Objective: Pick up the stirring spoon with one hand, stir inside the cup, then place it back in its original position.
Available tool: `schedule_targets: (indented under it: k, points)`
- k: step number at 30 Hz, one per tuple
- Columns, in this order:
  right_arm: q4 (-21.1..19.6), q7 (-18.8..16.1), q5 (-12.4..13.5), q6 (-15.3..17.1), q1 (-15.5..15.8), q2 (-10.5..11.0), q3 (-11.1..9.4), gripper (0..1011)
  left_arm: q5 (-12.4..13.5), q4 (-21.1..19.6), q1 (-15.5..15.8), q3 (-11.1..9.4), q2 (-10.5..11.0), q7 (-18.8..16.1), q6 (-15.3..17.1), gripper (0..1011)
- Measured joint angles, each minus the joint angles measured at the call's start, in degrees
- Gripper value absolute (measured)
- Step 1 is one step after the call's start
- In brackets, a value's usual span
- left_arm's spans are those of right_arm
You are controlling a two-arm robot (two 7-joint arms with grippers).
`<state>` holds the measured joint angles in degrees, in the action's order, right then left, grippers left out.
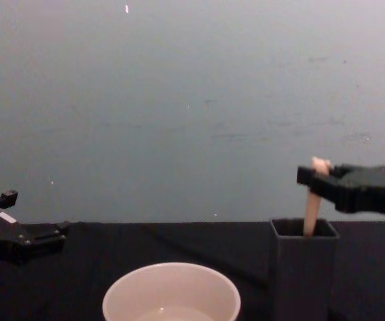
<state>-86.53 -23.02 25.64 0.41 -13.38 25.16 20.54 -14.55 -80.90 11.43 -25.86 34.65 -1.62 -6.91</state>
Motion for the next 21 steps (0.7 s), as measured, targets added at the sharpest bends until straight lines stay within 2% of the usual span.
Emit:
schedule_targets:
  k: [14, 21]
  points:
    - [-6.21, -1.43, 2.22, -1.11, 0.31, 0.70, -3.46, 214, 0.00, 0.00, 0.00, 0.00, 0.00, 0.00, 0.00, 1001]
    - [-6.82, -1.93, 2.74, -2.14, -0.73, 0.44, -3.77, 214, 0.00, 0.00, 0.00, 0.00, 0.00, 0.00, 0.00, 1001]
